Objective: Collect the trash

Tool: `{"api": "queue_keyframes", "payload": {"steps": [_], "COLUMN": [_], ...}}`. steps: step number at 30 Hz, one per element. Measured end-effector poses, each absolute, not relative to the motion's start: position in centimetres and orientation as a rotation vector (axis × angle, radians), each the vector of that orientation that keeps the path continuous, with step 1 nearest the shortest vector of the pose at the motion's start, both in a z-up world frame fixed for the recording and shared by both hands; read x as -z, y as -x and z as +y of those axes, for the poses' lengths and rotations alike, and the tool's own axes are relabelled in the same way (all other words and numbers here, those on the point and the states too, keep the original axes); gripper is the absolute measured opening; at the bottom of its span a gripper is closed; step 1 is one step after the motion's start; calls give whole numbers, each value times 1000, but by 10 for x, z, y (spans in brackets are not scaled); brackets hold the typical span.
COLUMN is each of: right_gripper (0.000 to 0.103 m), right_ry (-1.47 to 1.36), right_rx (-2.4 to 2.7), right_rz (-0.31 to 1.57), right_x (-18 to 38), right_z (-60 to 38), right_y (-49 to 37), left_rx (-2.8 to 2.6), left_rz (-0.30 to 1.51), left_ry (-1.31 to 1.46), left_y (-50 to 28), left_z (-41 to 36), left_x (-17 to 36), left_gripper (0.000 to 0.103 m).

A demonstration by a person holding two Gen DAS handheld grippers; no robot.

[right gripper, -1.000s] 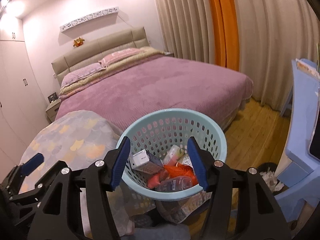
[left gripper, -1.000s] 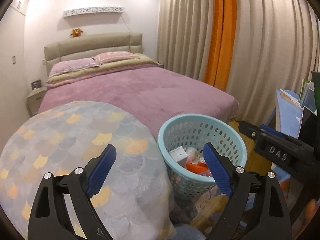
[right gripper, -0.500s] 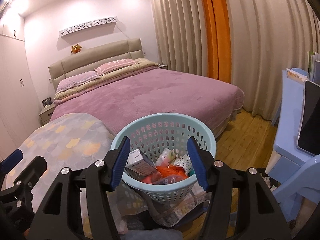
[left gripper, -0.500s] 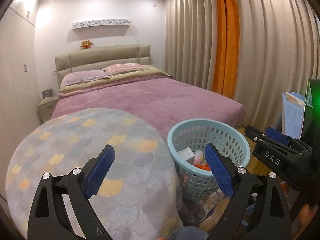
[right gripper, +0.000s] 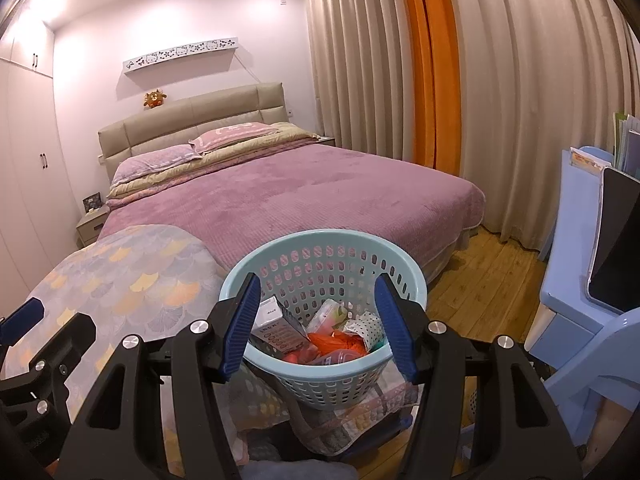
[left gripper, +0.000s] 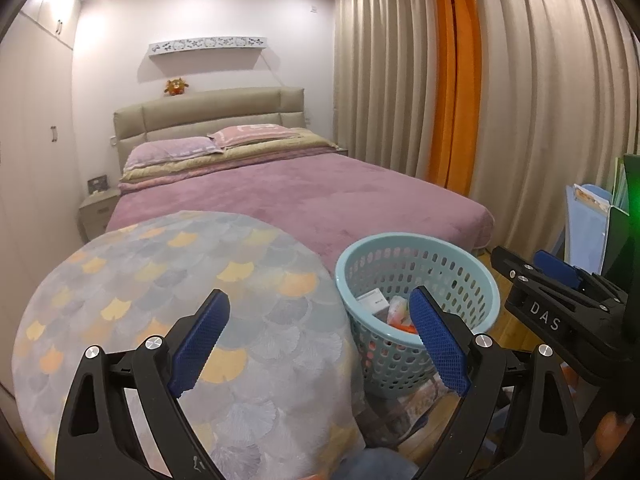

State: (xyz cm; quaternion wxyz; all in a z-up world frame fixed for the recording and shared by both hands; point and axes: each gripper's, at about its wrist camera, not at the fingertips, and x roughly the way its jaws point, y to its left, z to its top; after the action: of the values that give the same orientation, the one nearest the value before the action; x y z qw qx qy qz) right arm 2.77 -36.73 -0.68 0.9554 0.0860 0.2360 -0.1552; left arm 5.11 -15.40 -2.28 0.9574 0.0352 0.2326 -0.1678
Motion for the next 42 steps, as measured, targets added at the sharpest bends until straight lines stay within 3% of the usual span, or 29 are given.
{"api": "queue_keyframes", "payload": {"steps": [42], "right_gripper": [56], "right_ry": [-172], "right_rx": [301], "right_rz": [474], "right_x": [3], "right_z": [-363], "right_y": [-29], "left_rx": [318], "left_rz": [468], "left_ry": [-60], "left_y": [-53], "left_z": [-145], "left_x": [19], "left_gripper": [89]}}
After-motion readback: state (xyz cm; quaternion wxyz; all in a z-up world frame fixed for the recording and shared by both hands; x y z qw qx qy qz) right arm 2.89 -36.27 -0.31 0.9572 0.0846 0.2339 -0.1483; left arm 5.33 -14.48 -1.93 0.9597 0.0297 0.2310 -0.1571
